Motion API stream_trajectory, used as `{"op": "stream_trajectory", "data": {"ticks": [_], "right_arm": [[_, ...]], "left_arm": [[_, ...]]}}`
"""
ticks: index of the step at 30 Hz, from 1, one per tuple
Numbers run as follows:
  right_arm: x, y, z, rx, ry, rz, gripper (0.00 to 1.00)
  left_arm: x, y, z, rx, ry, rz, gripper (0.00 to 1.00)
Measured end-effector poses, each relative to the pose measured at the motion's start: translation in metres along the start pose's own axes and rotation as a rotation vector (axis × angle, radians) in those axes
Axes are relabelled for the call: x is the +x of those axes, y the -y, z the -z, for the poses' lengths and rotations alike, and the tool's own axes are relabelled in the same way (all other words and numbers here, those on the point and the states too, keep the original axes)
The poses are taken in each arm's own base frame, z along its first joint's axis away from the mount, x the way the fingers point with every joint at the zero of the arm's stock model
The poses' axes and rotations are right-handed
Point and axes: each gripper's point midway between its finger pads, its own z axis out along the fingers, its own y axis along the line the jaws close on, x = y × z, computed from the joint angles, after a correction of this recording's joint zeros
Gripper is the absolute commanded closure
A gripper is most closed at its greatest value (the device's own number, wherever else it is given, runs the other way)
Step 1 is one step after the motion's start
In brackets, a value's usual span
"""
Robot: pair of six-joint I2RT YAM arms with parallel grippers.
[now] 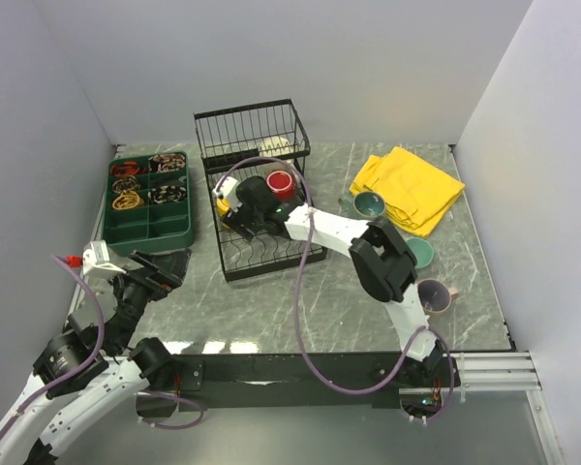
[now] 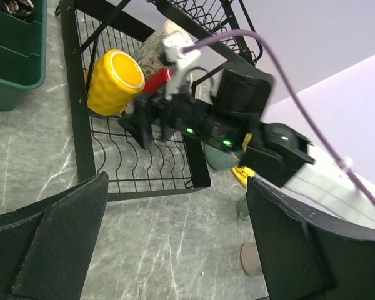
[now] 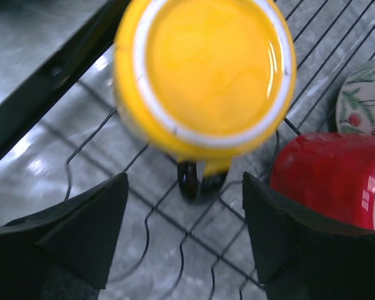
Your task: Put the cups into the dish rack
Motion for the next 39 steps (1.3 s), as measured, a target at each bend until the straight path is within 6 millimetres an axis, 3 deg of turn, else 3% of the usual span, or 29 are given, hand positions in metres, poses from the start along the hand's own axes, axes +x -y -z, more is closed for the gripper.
{"op": "stream_trajectory", "data": {"ticks": [5,9,10,12,13,16,17,21,27,39], "right_arm": [[-0.013,-0.001,0.047,-0.058,0.048,0.054,0.14],[-0.032,0.002,0.077,-0.091,0.114,0.146,0.16],[-0.036,0.000,0.081,-0.115,0.130,0.191,0.26],[-0.034,-0.012,0.084,-0.201,0.145,0.315,0.32],[-0.030,-0.017,0.085,-0.241,0.143,0.368,0.45],[-0.009,-0.037,0.082,-0.382,0.112,0.521,0.78],[-0.004,-0.042,0.078,-0.422,0.091,0.545,0.80],[-0.014,-0.045,0.045,-0.454,0.077,0.590,0.81],[-0.008,-0.038,0.014,-0.400,0.023,0.587,0.82],[-0.013,-0.004,-0.018,-0.159,-0.005,0.499,0.78]], "left_arm": [[0.000,0.000,0.000,0.001,0.001,0.001,0.04],[-0.001,0.001,0.001,0.006,0.002,0.005,0.04],[-0.001,0.001,0.002,0.009,0.003,0.006,0.04],[-0.002,0.001,0.002,0.011,0.004,0.011,0.04],[-0.002,0.001,0.002,0.013,0.004,0.013,0.04],[-0.002,0.001,0.003,0.014,0.004,0.016,0.04],[-0.002,0.002,0.003,0.015,0.003,0.017,0.04],[-0.004,0.001,0.006,0.024,0.008,0.030,0.04],[-0.004,-0.002,0.009,0.024,0.009,0.039,0.04],[-0.002,-0.005,0.009,0.015,0.008,0.033,0.04]]}}
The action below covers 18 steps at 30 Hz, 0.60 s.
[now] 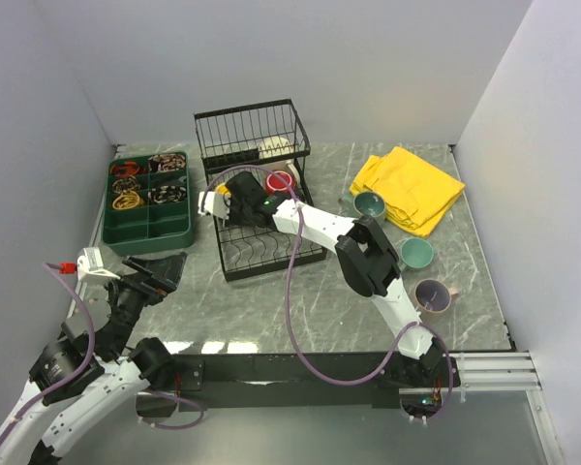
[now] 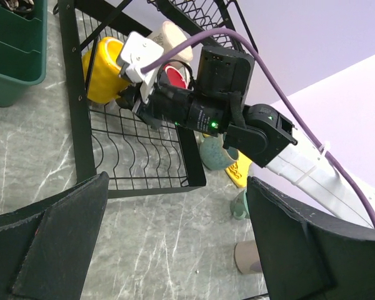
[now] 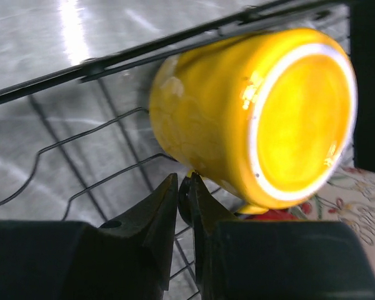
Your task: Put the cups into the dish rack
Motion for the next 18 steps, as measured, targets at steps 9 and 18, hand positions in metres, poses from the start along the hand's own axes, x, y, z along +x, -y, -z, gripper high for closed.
{"op": "stream_trajectory", "data": {"ticks": [9,18], "right_arm": [[-0.009,0.039,-0.005,0.199,0.018,-0.074,0.73],[0.002,0.050,-0.024,0.314,0.001,-0.132,0.68]], "left_arm": [[0.000,0.000,0.000,-0.003,0.002,-0.001,0.04],[0.005,-0.002,-0.005,-0.019,-0.011,-0.014,0.04]]}}
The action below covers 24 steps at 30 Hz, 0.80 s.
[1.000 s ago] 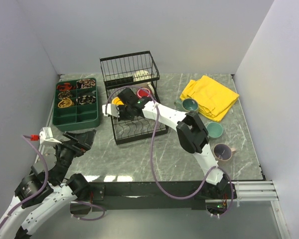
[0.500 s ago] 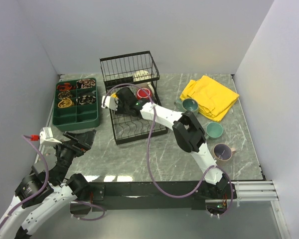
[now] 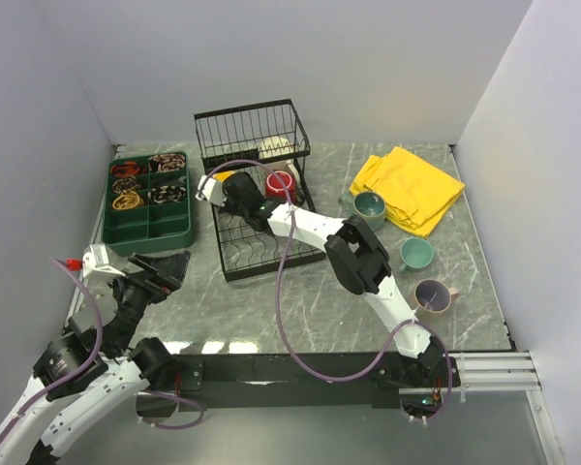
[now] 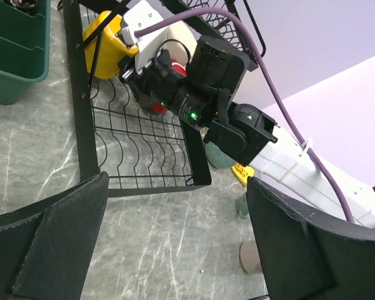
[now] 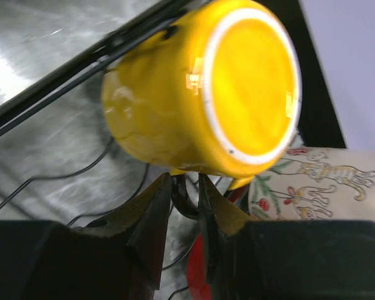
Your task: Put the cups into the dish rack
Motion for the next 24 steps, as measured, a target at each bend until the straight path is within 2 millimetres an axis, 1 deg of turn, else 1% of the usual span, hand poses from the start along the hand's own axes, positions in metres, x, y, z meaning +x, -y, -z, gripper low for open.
{"op": "stream_trajectory", "data": {"ticks": [4,7,10,12,15,16,18,21,24], "right_arm": [[-0.001,0.010,-0.005,0.071,0.008,-0.018,0.65],[-0.002,0.014,-0.007,0.094,0.013,-0.026,0.64],[-0.004,0.010,-0.006,0.075,0.023,-0.031,0.63],[-0.001,0.004,-0.001,0.045,0.029,-0.029,0.62],[0.011,-0.013,0.020,-0.039,0.011,-0.009,0.59],[0.013,-0.017,0.029,-0.067,0.009,-0.005,0.59],[0.009,-0.020,0.049,-0.113,0.020,-0.001,0.57],[-0.007,-0.018,0.083,-0.194,0.057,0.007,0.56],[-0.031,-0.009,0.128,-0.266,0.123,0.012,0.54]], "left_arm": [[0.003,-0.001,-0.002,-0.010,-0.008,-0.008,0.04],[0.004,0.000,-0.004,-0.014,-0.011,-0.012,0.04],[0.005,0.000,-0.005,-0.014,-0.015,-0.013,0.04],[0.005,0.000,-0.005,-0.014,-0.017,-0.013,0.04],[0.006,0.001,-0.005,-0.010,-0.022,-0.013,0.04],[0.007,0.001,-0.005,-0.008,-0.025,-0.013,0.04],[0.007,0.002,-0.004,-0.005,-0.028,-0.012,0.04],[0.008,0.003,-0.004,0.003,-0.035,-0.009,0.04],[0.009,0.007,-0.002,0.021,-0.042,-0.002,0.04]]}}
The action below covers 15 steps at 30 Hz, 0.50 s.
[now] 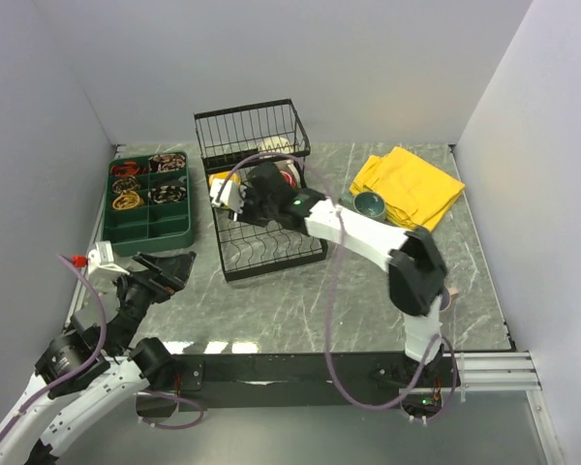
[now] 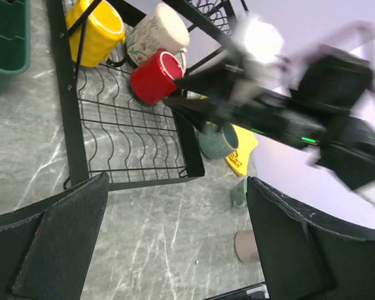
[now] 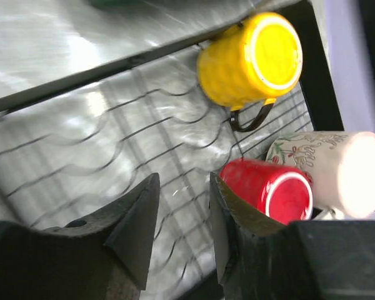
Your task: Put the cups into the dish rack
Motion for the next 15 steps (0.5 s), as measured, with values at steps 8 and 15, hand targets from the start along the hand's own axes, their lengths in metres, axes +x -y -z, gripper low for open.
{"op": "stream_trajectory", "data": {"ticks": [8,15], "right_arm": [[-0.011,-0.030,0.120,-0.114,0.096,0.015,0.44],[0.040,0.003,0.203,-0.027,0.111,-0.112,0.37]], "left_arm": [[0.003,0.012,-0.001,0.048,-0.023,0.008,0.04],[0.008,0.029,-0.006,0.104,-0.051,0.003,0.04]]}}
